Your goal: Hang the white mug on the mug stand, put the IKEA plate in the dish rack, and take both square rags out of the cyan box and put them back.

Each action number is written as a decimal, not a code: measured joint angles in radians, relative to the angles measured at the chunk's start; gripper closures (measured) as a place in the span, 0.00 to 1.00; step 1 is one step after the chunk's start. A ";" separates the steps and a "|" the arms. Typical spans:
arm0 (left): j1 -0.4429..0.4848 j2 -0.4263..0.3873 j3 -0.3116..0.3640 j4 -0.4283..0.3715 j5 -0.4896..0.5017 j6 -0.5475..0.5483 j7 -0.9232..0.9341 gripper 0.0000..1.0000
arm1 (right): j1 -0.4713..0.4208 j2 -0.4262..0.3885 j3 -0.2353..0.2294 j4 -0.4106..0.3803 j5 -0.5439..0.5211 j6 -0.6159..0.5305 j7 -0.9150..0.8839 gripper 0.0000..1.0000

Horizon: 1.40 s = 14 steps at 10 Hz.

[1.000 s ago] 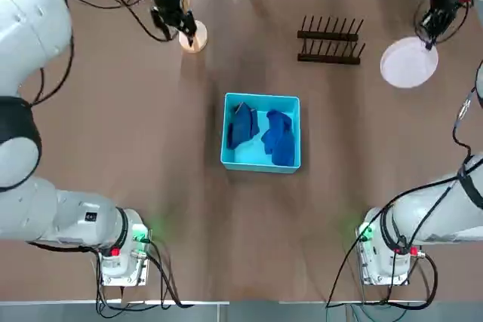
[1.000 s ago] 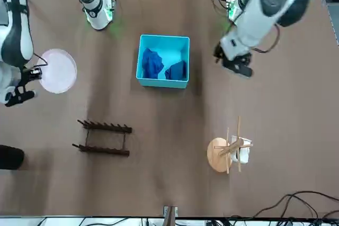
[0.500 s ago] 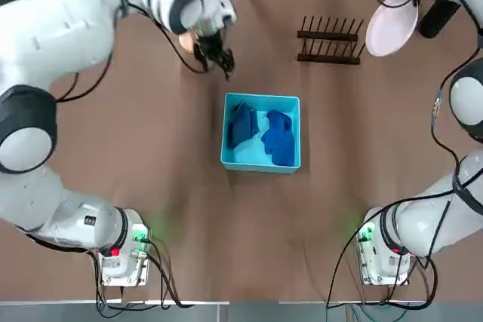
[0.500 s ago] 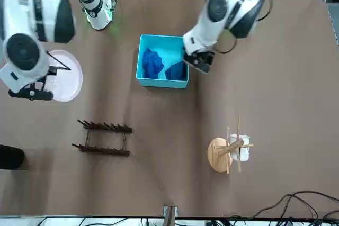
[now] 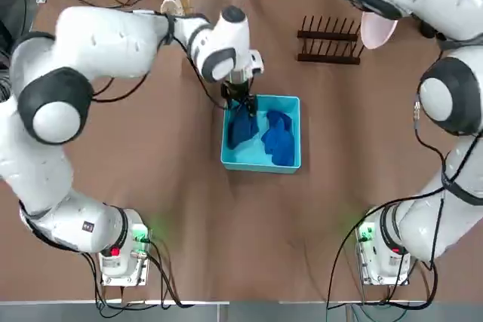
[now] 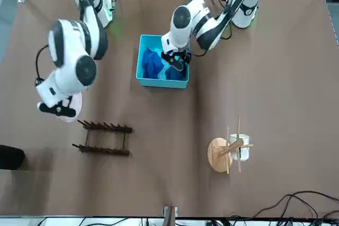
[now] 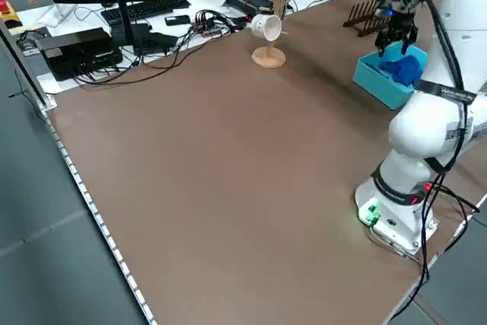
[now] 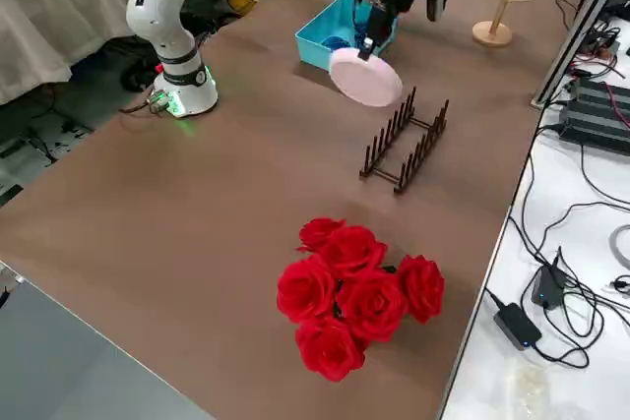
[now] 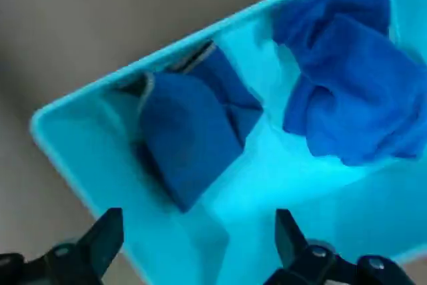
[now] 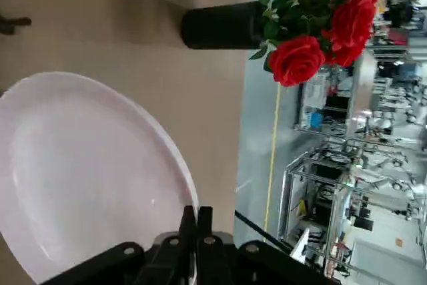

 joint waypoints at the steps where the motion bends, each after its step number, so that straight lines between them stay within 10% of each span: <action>1: -0.013 0.062 0.002 0.000 0.069 0.059 -0.064 0.00 | 0.002 0.051 0.000 0.028 -0.013 0.003 0.078 0.97; 10: -0.099 0.205 0.078 0.022 0.211 0.176 -0.218 0.16 | -0.014 0.240 -0.022 0.192 -0.023 0.014 0.326 0.97; 14: -0.100 0.215 0.089 0.039 0.223 0.178 -0.237 0.71 | -0.028 0.243 -0.023 0.202 -0.028 0.052 0.330 0.97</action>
